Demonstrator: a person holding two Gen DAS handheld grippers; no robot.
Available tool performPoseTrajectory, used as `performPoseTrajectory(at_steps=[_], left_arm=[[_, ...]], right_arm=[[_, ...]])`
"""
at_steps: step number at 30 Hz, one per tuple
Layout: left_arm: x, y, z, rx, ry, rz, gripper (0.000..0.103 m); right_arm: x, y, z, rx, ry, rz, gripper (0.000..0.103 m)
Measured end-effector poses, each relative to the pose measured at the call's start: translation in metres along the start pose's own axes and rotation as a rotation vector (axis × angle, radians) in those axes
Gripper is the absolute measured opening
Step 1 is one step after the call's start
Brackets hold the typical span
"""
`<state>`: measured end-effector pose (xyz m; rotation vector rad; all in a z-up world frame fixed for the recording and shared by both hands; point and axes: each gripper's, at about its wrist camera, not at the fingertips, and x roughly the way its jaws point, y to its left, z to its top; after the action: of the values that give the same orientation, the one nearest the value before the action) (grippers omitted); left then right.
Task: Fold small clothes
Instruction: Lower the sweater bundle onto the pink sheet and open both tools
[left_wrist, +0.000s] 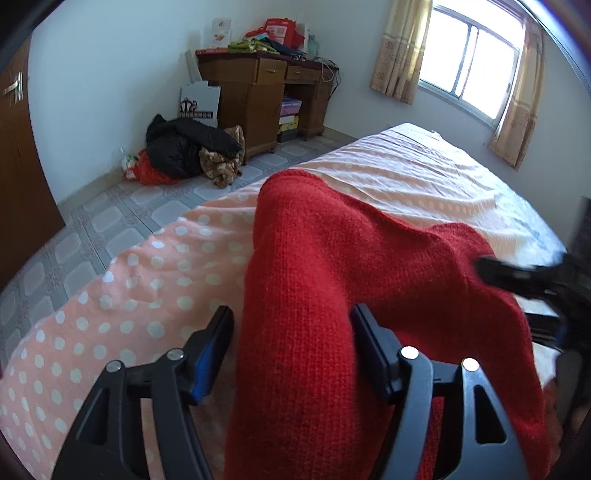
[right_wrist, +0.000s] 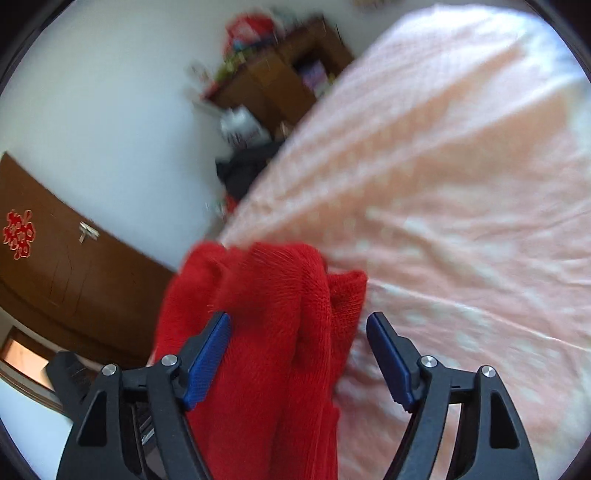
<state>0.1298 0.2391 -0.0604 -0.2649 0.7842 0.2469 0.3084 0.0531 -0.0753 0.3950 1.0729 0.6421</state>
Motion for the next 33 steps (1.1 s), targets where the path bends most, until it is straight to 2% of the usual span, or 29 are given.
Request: performPoseTrajectory(at_steps=[1,2,3,4,7,9,10,12,13,14,16,19,21,25,29,32,33], left_arm=[[0.000,-0.002,0.000,0.014,-0.008,0.010,0.069],[-0.001,-0.003,-0.001,0.022,-0.014,0.017,0.069],[-0.003,-0.005,-0.001,0.027,-0.024,0.024,0.069],[-0.003,-0.005,-0.002,0.028,-0.030,0.032,0.069],[-0.001,-0.005,0.000,0.020,-0.031,0.040,0.070],[0.002,-0.003,0.001,0.008,-0.025,0.041,0.073],[0.002,-0.002,0.001,0.003,-0.022,0.042,0.075],[0.003,0.001,0.001,-0.009,-0.019,0.036,0.077],[0.003,0.002,0.002,-0.015,-0.019,0.037,0.079],[0.003,0.002,0.001,-0.017,-0.019,0.039,0.080],[0.003,0.004,0.001,-0.019,-0.015,0.035,0.082],[0.003,0.004,0.001,-0.022,-0.016,0.033,0.082],[0.002,0.005,0.000,-0.017,-0.018,0.040,0.082],[0.001,0.003,-0.001,-0.001,-0.027,0.058,0.082],[-0.001,0.001,-0.002,0.006,-0.029,0.065,0.082],[-0.007,-0.005,-0.006,0.037,-0.031,0.096,0.082],[-0.008,-0.008,-0.008,0.046,-0.033,0.104,0.083]], right_arm=[[0.006,0.002,0.002,-0.017,-0.010,-0.006,0.074],[0.006,0.009,0.004,-0.062,-0.041,-0.024,0.042],[0.009,0.018,0.007,-0.121,-0.045,-0.026,0.028],[0.012,0.029,0.008,-0.177,-0.037,-0.053,0.028],[0.019,0.054,0.002,-0.331,-0.089,-0.208,0.027],[0.028,0.055,-0.002,-0.386,-0.129,-0.287,0.028],[0.030,0.050,-0.002,-0.373,-0.139,-0.284,0.030],[0.030,0.039,0.008,-0.318,-0.131,-0.253,0.040],[0.027,0.035,0.010,-0.298,-0.124,-0.249,0.048],[0.023,0.031,0.011,-0.288,-0.126,-0.244,0.051],[0.003,0.030,0.008,-0.271,-0.159,-0.253,0.051],[-0.049,0.030,-0.019,-0.240,-0.324,-0.280,0.051],[-0.077,0.038,-0.042,-0.274,-0.365,-0.271,0.047],[-0.100,0.059,-0.100,-0.375,-0.331,-0.236,0.047],[-0.090,0.070,-0.145,-0.456,-0.284,-0.260,0.047],[-0.060,0.052,-0.155,-0.400,-0.187,-0.300,0.045],[-0.059,0.049,-0.158,-0.385,-0.209,-0.290,0.045]])
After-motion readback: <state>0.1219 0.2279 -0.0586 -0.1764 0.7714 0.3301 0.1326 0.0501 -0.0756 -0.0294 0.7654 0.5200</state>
